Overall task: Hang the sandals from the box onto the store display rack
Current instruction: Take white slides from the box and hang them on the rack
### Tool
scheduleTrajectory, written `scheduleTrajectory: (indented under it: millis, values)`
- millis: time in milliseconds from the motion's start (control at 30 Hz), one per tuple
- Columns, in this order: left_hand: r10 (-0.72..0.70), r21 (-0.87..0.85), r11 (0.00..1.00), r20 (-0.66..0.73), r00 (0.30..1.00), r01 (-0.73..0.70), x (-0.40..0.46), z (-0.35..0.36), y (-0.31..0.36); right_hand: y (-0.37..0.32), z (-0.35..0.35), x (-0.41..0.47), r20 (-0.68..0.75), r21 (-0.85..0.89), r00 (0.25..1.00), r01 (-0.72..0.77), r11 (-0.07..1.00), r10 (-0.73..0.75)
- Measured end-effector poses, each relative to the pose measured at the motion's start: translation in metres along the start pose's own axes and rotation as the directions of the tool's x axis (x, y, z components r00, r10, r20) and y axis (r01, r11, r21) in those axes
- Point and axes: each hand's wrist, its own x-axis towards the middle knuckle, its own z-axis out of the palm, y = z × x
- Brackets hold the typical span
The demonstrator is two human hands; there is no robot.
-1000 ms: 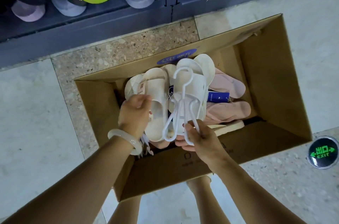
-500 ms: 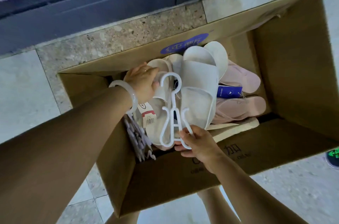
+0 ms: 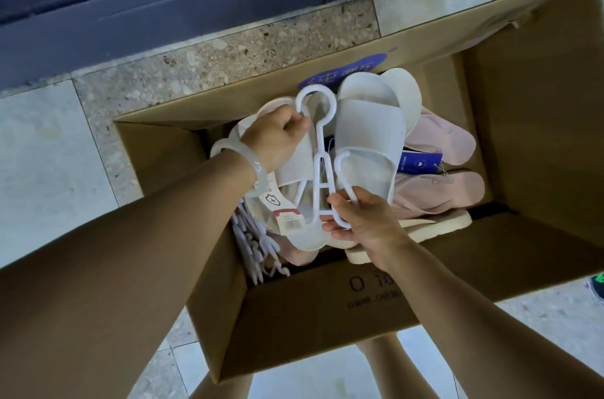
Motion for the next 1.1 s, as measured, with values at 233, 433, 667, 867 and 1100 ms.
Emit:
scheduleTrajectory:
  millis: [233,433,667,867,1100]
  values:
    - [0.054,0.099,0.993,0.037,0.998,-0.057,-0.005,0.031,0.010,-0.009,-0.019,-0.001,0.002,0.169,1.000,0.001,0.986,-0.001]
    - [-0.026,0.029,0.999,-0.078,0.997,0.029,-0.010,0.039,0.016,-0.019,-0.026,0.000,0.025,0.040,0.999,-0.029,0.999,0.028]
    - [-0.013,-0.092,0.995,-0.425,0.905,-0.029,0.012,0.027,0.038,-0.017,-0.046,0.007,0.049,0.081,0.997,-0.063,0.995,0.059]
    - [-0.116,-0.263,0.961,-0.125,0.985,0.080,0.027,0.032,0.039,-0.011,-0.049,0.001,0.124,0.040,0.985,-0.126,0.991,0.120]
    - [-0.102,-0.305,0.952,-0.196,0.975,0.038,0.024,0.029,0.045,-0.061,-0.067,-0.011,-0.237,-0.793,0.729,0.237,0.562,-0.642]
